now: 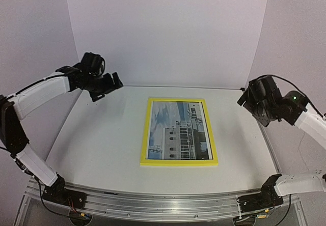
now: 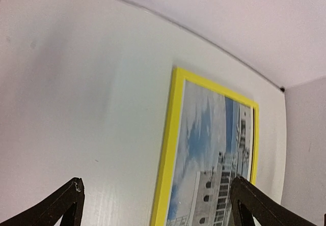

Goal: Put the photo into the frame

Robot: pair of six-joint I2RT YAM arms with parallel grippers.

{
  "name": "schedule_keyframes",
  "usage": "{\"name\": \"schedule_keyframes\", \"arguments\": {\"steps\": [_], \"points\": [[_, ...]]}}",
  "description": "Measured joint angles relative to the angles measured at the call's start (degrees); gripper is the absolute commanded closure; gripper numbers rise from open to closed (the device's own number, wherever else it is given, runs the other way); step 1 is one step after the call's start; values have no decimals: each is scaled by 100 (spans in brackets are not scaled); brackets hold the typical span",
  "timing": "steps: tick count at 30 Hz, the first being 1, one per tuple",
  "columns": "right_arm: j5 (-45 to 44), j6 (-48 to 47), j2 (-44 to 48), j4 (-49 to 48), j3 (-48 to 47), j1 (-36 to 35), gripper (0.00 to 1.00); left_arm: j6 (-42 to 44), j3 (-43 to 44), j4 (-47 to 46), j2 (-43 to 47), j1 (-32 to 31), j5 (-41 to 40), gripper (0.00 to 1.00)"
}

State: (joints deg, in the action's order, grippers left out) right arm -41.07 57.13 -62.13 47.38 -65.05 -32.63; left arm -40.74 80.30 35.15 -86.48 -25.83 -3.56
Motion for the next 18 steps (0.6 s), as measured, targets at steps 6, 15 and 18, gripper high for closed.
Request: {"name": "schedule_keyframes", "arguments": {"steps": [6, 15, 18], "points": [[936, -1523, -516, -151, 48, 2089, 2, 184, -587, 249, 867, 1171, -396, 0], [895, -2300, 370, -362, 1002, 2491, 2, 229, -2150, 439, 1368, 1952, -396, 0], [583, -2290, 729, -380, 1254, 2493, 2, 227, -2231, 434, 1689, 1951, -400, 0]]}}
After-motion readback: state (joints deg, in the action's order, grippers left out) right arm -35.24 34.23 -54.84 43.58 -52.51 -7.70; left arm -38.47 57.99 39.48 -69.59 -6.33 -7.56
